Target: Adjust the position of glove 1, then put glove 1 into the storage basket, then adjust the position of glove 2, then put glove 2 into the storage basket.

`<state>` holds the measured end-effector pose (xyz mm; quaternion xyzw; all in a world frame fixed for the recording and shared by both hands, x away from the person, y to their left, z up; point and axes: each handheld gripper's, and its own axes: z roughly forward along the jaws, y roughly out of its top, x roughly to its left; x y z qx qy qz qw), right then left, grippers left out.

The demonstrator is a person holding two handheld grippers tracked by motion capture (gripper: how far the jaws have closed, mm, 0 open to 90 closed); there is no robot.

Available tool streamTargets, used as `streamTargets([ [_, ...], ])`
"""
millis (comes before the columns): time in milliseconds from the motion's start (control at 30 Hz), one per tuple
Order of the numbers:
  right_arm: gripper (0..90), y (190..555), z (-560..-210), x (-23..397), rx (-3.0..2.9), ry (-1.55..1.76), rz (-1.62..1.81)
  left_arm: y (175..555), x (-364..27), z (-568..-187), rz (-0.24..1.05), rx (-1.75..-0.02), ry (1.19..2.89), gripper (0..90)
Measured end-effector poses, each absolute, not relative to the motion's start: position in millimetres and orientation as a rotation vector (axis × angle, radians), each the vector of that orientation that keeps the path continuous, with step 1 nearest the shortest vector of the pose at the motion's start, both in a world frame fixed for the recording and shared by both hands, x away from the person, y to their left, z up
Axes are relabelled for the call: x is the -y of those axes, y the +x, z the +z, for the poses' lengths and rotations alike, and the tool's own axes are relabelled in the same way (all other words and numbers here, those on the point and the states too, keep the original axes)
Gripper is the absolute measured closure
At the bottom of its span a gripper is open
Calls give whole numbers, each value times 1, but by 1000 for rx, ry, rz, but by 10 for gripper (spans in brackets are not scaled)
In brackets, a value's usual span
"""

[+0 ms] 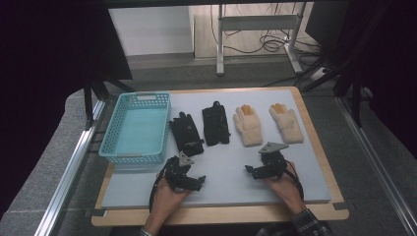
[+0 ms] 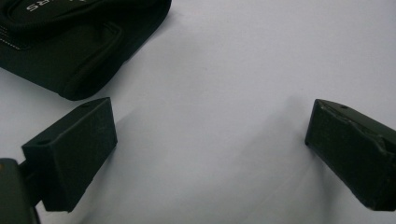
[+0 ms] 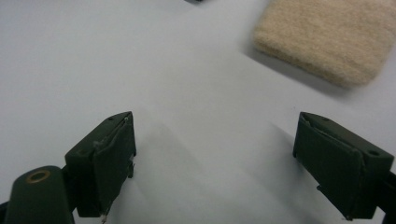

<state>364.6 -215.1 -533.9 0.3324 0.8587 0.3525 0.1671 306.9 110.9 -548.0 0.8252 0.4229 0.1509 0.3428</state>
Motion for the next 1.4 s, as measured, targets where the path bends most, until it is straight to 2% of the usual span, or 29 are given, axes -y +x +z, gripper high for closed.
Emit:
streamTargets([
  [600,95,365,-535,215,-2437,963,994,307,-111,-548,393,-1102,2141,25],
  [1400,105,366,-534,215,-2439,973,998,307,-111,-548,391,-1101,2141,26],
])
